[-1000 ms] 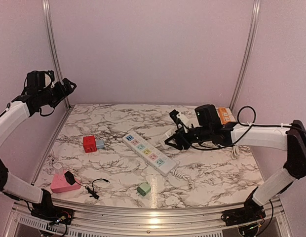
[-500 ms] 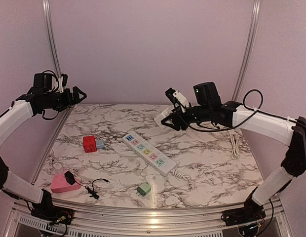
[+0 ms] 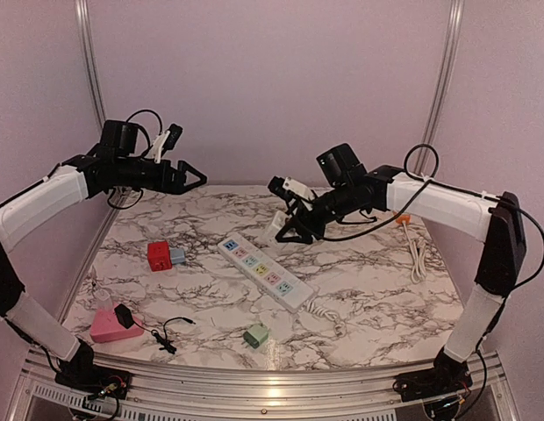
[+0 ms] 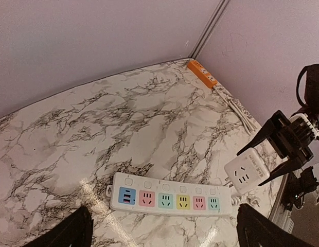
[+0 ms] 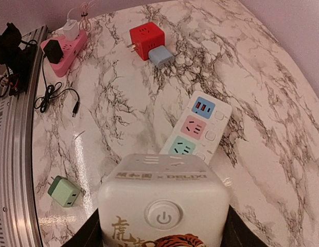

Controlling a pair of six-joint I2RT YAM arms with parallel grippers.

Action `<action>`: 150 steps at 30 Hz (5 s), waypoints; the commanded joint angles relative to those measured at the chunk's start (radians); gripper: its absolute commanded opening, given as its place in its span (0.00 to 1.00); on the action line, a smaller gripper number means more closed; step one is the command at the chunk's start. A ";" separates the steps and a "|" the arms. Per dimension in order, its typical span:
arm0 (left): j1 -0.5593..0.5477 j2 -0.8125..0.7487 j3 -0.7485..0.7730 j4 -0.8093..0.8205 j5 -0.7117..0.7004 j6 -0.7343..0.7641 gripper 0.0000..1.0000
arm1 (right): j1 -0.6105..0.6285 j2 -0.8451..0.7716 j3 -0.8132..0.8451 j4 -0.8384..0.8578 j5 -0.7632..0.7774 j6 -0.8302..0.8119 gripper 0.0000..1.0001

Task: Insert the plug
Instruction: Pass from the right arm to the left, then pass from the left arm to the right

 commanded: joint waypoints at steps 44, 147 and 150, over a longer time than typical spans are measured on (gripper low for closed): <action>-0.427 0.096 0.029 -0.098 0.210 0.412 0.80 | 0.105 -0.137 -0.078 0.112 -0.412 -0.006 0.13; -0.560 -0.160 -0.259 0.290 -0.593 0.345 0.00 | 0.143 0.114 0.093 0.298 -0.065 0.942 0.56; -0.563 -0.160 -0.260 0.290 -0.592 0.346 0.00 | 0.143 0.110 0.092 0.323 -0.078 0.953 0.41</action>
